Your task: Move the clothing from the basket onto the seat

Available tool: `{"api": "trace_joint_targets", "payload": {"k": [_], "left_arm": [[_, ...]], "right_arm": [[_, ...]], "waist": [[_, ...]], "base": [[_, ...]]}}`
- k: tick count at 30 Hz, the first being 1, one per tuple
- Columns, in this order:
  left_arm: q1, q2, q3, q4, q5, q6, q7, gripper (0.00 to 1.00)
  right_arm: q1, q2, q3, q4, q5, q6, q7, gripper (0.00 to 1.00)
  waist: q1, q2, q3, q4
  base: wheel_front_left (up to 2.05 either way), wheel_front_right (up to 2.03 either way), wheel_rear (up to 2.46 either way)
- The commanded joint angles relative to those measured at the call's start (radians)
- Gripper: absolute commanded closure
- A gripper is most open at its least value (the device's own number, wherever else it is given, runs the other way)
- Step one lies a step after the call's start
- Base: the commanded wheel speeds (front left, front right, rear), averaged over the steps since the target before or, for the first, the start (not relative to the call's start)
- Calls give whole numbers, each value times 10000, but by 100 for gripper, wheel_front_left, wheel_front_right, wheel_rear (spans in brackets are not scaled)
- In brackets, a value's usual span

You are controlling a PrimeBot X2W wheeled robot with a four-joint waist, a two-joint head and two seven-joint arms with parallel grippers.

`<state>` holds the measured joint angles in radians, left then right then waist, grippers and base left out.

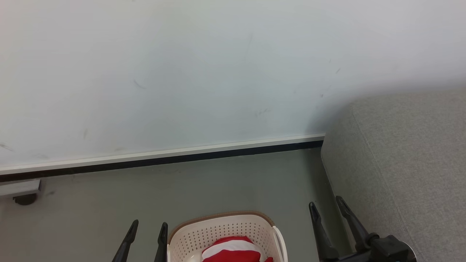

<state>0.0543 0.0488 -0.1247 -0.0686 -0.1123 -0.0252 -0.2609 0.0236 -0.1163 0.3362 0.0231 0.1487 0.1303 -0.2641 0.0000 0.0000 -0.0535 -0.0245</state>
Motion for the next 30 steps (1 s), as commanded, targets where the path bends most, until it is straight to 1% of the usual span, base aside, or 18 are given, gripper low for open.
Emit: {"api": "trace_joint_targets", "payload": {"k": [1,12,21,26,30], "left_arm": [[53,29,39,-4,67,-42,-48,0],[-108,28,14,54,168,-70,-48,0],[-262,25,-16,343,62,-275,-48,0],[-489,25,-97,899,-160,-511,-47,0],[-917,25,-165,1438,-52,-705,-45,0]], "right_arm": [[18,1,2,-17,-24,7,-20,0],[-42,-5,-55,-113,-11,7,-19,0],[-246,54,-234,-282,39,7,-19,0],[-508,42,-329,-534,-71,7,-18,0],[-951,-23,-336,-770,-158,7,-19,0]], "waist": [[0,0,4,0],[0,0,193,0],[0,0,717,-124],[0,0,1271,-272],[0,0,1976,-461]], "base": [[0,0,0],[0,0,0],[0,0,0],[0,0,0],[0,0,0]]}}
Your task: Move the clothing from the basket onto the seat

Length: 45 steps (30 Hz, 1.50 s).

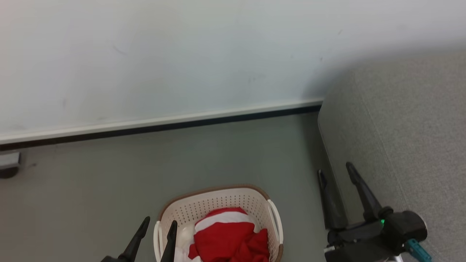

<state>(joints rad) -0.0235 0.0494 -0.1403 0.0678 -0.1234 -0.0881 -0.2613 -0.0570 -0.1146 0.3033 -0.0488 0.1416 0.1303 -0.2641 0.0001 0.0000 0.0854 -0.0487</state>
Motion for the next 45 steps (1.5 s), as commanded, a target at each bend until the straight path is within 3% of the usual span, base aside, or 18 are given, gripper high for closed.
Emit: {"api": "trace_joint_targets", "payload": {"k": [1,10,32,45], "left_arm": [[-294,18,-52,232,74,-89,-37,0],[-1536,92,-308,1635,310,-352,-37,0],[-6153,2007,-3110,5449,1206,-424,-37,0],[-8853,2255,-3912,8298,1427,-425,-37,0]], "right_arm": [[-260,-56,-24,-113,-117,7,-19,0],[-1238,-11,4,-559,-199,7,-18,0],[-3391,529,155,-1663,-267,8,-18,0],[-4359,654,496,-2732,-344,8,-18,0]], "waist": [[-1,0,755,-267],[-1,0,2173,-790],[-1,0,6008,-2140],[-1,0,7934,-2648]], "base": [[0,0,0],[0,0,0],[0,0,0],[0,0,0]]}}
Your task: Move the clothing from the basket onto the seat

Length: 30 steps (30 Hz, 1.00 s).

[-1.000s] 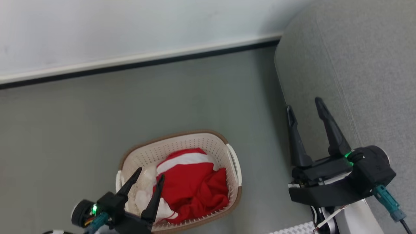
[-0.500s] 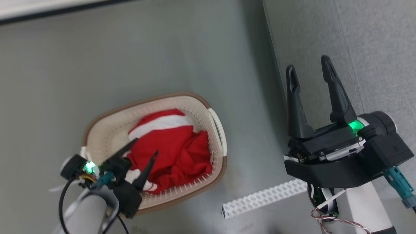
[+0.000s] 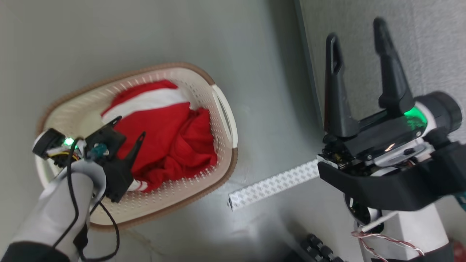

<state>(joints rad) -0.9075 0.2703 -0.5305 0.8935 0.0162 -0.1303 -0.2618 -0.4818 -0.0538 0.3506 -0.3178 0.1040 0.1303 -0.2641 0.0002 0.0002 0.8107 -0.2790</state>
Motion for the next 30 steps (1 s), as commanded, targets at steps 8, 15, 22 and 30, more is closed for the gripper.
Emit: {"api": "trace_joint_targets", "payload": {"k": [8,15,22,30], "left_arm": [[-1143,-97,-197,1311,6,111,-30,0],[-1902,-162,-370,2218,31,128,-28,0],[-2318,-284,-613,3053,0,87,42,0],[-2626,-328,-819,3487,86,520,65,44]], "right_arm": [[-521,46,318,-719,214,8,-19,0],[-609,43,567,-836,464,8,-18,0],[-623,44,618,-917,645,8,-18,0],[-580,44,569,-909,571,8,-19,0]], "waist": [[-2,-2,1473,-444],[-2,-2,1962,-595],[-2,-2,2195,-760],[-2,-2,2245,-749]], "base": [[0,0,0],[0,0,0],[0,0,0],[0,0,0]]}}
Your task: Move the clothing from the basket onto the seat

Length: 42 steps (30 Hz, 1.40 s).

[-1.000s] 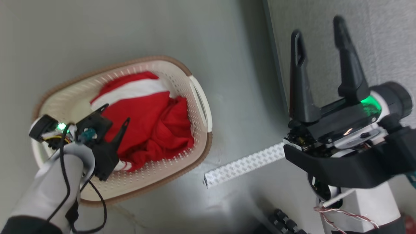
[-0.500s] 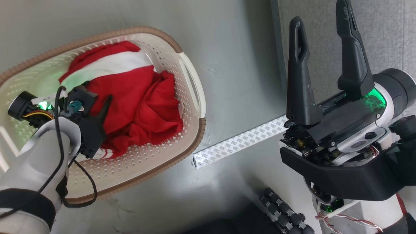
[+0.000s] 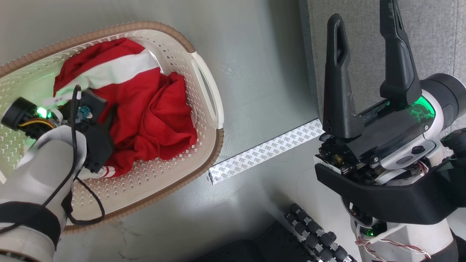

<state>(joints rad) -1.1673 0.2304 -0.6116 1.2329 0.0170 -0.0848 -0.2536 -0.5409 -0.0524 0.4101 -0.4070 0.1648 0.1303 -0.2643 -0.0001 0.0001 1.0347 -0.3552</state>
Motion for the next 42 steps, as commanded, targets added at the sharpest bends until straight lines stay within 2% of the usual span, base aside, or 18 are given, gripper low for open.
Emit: {"api": "trace_joint_targets", "payload": {"k": [1,7,18,26,42], "left_arm": [[-83,58,-4,83,60,149,-40,100],[45,93,54,-348,-153,481,-105,100],[1188,7,155,-2413,-681,511,-117,100],[2971,26,595,-4332,-1322,648,-119,100],[5743,-320,1046,-7314,-1372,775,-122,100]], "right_arm": [[-6,31,-34,-5,-36,8,-16,0],[-148,30,-18,23,103,8,-16,0],[-47,25,-20,640,-198,8,-17,0],[417,22,8,1236,-449,8,-17,0],[1635,-634,-84,2034,-395,8,-17,0]], "waist": [[1,-1,7,19],[1,-1,-114,148],[1,-1,-1003,764],[1,-1,-2413,1314],[1,-1,-5423,2196]], "base": [[0,0,0],[0,0,0],[0,0,0],[0,0,0],[0,0,0]]}}
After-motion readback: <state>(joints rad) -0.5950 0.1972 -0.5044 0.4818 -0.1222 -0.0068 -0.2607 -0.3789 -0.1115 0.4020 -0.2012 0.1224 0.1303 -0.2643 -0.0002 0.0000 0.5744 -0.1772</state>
